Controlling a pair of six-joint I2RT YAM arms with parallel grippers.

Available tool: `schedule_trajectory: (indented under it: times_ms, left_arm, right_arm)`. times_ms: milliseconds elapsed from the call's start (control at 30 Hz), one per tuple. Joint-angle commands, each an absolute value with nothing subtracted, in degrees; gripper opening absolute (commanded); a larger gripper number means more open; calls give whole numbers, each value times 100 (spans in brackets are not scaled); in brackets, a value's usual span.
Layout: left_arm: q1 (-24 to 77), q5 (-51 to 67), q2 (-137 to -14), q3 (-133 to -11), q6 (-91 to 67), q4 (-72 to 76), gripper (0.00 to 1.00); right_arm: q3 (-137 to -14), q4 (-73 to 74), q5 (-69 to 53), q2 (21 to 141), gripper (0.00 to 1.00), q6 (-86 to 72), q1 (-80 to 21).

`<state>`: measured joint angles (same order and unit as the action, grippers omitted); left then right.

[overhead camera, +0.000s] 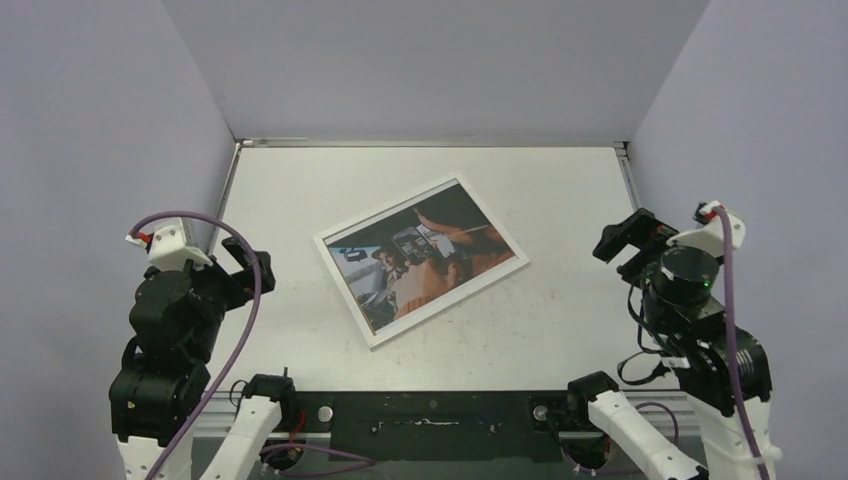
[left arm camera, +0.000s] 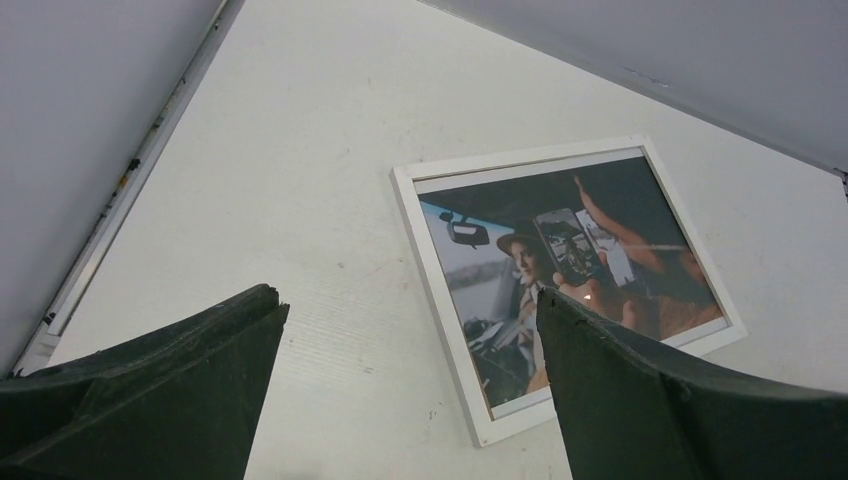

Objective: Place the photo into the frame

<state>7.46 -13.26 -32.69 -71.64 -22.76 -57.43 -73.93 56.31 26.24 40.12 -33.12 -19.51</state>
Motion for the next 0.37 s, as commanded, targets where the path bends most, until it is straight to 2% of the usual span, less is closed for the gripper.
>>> schedule_trajectory:
  times_ms: [0, 167, 333]
  left_arm:
    - [731, -1295, -3185, -7485, -2289, -5894, 97]
    - [719, -1370, -3026, -7572, -2270, -6099, 97]
    - [711, -1449, -2962, -7624, -2220, -6246, 97]
  right_arm:
    - [-7809, 6254, 2789, 3660, 100, -2993, -1956]
    - [-7792, 6543, 2920, 3036, 100, -3052, -1947]
    - [-7809, 6664, 2997, 2921, 100, -3113, -1942]
